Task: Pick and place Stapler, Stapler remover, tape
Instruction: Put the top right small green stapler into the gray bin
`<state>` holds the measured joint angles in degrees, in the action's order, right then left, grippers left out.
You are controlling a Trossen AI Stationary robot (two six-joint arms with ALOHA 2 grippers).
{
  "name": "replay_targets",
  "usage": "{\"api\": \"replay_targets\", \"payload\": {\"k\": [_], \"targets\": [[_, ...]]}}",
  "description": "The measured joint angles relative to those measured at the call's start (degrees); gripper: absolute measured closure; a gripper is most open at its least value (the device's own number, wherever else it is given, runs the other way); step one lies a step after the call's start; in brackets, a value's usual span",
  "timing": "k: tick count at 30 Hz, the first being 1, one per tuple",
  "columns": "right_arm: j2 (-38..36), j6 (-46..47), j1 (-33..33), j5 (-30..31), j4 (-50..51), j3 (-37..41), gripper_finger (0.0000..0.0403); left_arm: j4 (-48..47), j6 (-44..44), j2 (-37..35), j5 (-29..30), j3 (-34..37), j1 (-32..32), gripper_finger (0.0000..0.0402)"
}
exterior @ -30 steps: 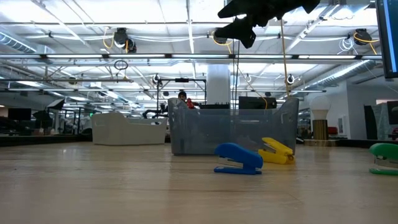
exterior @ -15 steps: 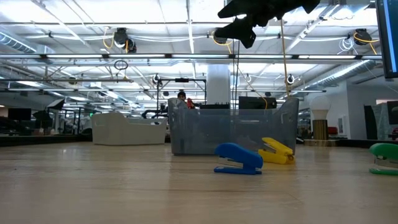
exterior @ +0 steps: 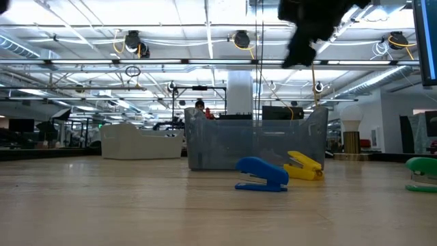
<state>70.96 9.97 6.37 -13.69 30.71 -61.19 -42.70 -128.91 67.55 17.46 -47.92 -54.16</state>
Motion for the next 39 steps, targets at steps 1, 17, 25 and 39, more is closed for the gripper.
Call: {"api": "replay_targets", "payload": {"k": [1, 17, 25, 39], "targets": [[-0.59, 1.06, 0.0, 0.01, 3.05, 0.02, 0.0165, 0.0, 1.61, -0.72, 3.93, 0.0, 0.51, 0.0142], [-8.43, 14.84, -6.19, 0.09, 37.21, 0.69, 0.0165, 9.62, 43.24, -5.47, 28.42, -0.04, 18.98, 0.0142], [-12.08, 18.17, -14.39, 0.09, 35.77, 10.37, 0.0165, 15.71, 63.16, -5.42, 28.87, -0.04, 27.17, 0.0142], [-13.23, 26.45, -18.67, 0.2, 23.32, 25.67, 0.0165, 16.39, 77.87, -5.42, 28.84, -0.04, 34.85, 0.0142]]}}
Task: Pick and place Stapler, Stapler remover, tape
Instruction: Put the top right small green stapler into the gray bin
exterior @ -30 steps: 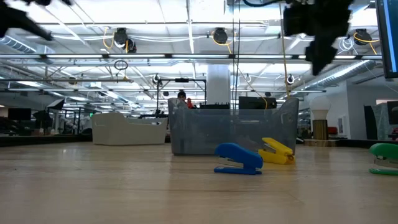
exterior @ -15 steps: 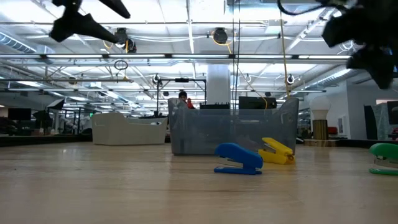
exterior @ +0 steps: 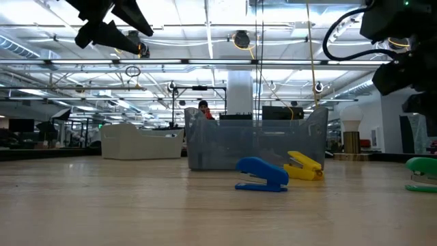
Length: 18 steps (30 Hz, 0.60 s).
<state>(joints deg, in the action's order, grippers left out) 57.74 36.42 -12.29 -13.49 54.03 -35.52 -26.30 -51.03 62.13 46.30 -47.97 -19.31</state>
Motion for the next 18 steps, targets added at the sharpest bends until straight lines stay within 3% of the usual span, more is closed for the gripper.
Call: {"api": "replay_targets", "payload": {"k": [18], "targets": [[0.02, -1.53, 0.0, -0.16, -10.79, 5.43, 0.0165, -0.68, 0.34, 0.0, -0.11, 0.0, 1.73, 0.0142]]}}
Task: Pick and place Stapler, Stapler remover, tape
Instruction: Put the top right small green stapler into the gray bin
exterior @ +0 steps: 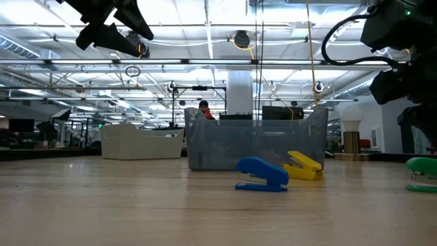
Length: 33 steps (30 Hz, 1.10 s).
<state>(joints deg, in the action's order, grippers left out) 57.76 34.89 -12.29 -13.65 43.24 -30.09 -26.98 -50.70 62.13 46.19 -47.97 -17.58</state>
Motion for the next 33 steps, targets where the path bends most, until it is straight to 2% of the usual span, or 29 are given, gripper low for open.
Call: {"api": "replay_targets", "payload": {"k": [10, 17, 26, 33], "targets": [[0.0, -3.04, -3.16, 0.68, -4.51, 0.01, 0.0165, 0.0, 0.0, 0.0, 0.0, 0.0, 0.0, 0.0142], [0.13, -3.06, -5.83, 7.44, -4.97, 0.01, 0.0165, -0.25, 0.0, 0.0, 0.0, 0.0, 0.0, 0.0142], [0.22, -2.42, -9.67, 7.69, -5.33, 0.01, 0.0165, -0.29, -0.02, 0.0, 0.02, 0.0, 0.0, 0.0142], [2.81, -1.98, -11.77, 10.68, -5.44, 0.01, 0.0165, -0.27, 0.54, 0.0, 0.04, 0.0, 0.0, 0.0142]]}}
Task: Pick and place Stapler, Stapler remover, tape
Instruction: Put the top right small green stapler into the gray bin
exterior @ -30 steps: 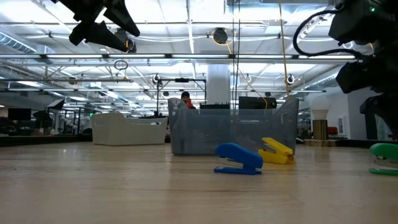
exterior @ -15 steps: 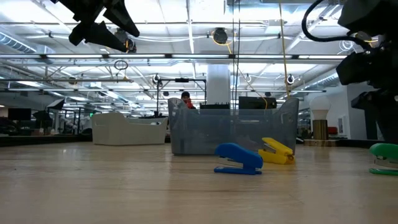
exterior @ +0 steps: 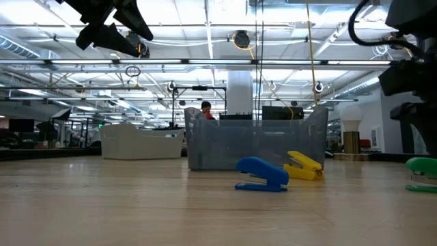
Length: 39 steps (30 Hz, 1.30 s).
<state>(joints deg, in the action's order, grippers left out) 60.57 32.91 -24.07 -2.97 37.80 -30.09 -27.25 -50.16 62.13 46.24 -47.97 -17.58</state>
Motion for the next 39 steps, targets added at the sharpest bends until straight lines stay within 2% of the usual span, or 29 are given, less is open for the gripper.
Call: {"api": "replay_targets", "payload": {"k": [14, 18, 30, 35, 39], "targets": [[9.08, -0.08, -1.3, 0.24, -0.51, -0.28, 0.0169, 0.02, 1.15, 0.0, 0.17, 0.0, 1.57, 0.0142], [9.4, 0.87, -1.28, 0.44, -0.09, -0.22, 0.0199, 0.03, 2.59, 0.02, 0.2, 0.0, 1.99, 0.0142], [8.84, 0.88, -0.7, 1.01, 1.05, -0.11, 0.0343, 0.05, 4.01, 0.02, 0.22, 0.0, 2.32, 0.0142], [6.31, 0.98, 1.74, -1.62, 1.87, -2.05, 0.0347, 0.77, 3.3, 0.02, 0.22, 0.0, 2.32, 0.0142], [2.81, 0.64, 5.3, -0.59, 0.52, -6.87, 0.0347, 3.51, 3.26, 0.02, -0.35, 0.0, 2.49, 0.0142]]}}
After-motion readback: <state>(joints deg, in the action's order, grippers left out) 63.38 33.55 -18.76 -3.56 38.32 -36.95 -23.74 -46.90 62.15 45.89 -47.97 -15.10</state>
